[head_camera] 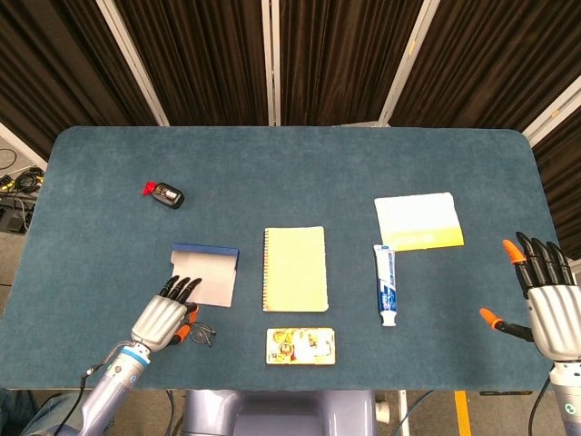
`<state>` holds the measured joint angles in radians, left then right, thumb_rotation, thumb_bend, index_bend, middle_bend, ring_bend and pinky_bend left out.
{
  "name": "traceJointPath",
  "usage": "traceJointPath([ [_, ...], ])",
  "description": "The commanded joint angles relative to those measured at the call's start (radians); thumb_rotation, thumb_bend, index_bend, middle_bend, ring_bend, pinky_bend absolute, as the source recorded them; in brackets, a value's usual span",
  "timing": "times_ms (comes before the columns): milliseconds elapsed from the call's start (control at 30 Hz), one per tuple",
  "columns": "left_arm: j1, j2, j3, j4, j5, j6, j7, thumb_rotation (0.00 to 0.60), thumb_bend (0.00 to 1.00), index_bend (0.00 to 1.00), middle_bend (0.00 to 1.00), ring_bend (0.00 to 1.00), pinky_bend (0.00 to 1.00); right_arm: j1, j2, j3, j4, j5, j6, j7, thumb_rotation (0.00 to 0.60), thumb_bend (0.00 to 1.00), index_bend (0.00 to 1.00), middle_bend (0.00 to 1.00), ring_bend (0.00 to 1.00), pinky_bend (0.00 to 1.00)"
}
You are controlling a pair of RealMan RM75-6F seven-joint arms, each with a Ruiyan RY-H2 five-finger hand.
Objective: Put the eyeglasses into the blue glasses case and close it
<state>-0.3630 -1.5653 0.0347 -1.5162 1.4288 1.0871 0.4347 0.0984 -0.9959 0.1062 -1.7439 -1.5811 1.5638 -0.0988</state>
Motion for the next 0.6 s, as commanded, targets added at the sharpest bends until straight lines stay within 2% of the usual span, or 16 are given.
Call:
traceJointPath([
  [33, 0.0, -0.003, 0.003, 0.003, 0.001, 0.003, -0.001, 0.6, 0.43, 0.54, 0.0, 0.0, 0.0, 0.0, 0.0, 0.0, 0.0, 0.001, -0.001, 0.001, 0.6, 0.0, 0.0, 0.0, 0.0, 0.0],
  [267, 0.003, -0.009, 0.009, 0.012, 0.002, 0.013, -0.005, 0.6, 0.47, 0.59, 0.0, 0.0, 0.0, 0.0, 0.002, 0.0, 0.001, 0.001, -0.001, 0.007, 0.6, 0.0, 0.0, 0.0, 0.0, 0.0],
  [600, -0.002, 0.002, -0.004, -0.015, -0.003, 0.025, -0.025, 0.6, 0.49, 0.61, 0.0, 0.0, 0.0, 0.001, 0.002, -0.002, 0.001, -0.001, -0.003, 0.008, 0.6, 0.0, 0.0, 0.0, 0.0, 0.0],
])
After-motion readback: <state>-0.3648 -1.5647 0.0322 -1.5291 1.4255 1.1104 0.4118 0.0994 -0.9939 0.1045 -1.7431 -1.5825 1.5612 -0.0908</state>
